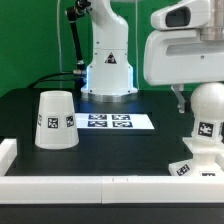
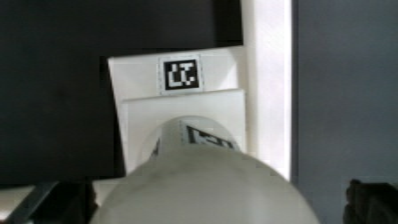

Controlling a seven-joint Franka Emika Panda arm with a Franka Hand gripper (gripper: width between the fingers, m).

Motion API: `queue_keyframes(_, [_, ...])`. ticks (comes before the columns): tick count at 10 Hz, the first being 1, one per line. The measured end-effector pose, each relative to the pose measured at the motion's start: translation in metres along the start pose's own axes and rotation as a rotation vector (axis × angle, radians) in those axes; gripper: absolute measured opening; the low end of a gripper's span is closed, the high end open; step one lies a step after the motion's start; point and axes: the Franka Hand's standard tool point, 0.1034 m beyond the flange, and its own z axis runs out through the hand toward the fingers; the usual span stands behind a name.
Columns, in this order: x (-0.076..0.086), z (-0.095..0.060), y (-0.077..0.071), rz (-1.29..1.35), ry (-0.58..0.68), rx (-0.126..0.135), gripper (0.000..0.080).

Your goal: Assemble lamp

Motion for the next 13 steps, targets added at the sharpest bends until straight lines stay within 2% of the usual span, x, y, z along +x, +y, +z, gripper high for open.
queue_keyframes(1, [0.0003,0.0002,0.0007,-0.161,0.002,-0.021,0.0699])
queue_keyframes(2, [0.0003,0.0003,0.0008,-0.266,0.0,-0.027,0.0699])
queue_keyframes(4, [0.0021,0.0012,0.004,-0.484,-0.021,-0.03,0.0699])
queue_keyframes(8, [0.0023,0.0018,0.0081,-0.731,-0.028,-0.038,0.0699])
queue_keyframes(13, [0.0049,-0.0003,0.0078,-1.182,-0.053,-0.072,0.0699])
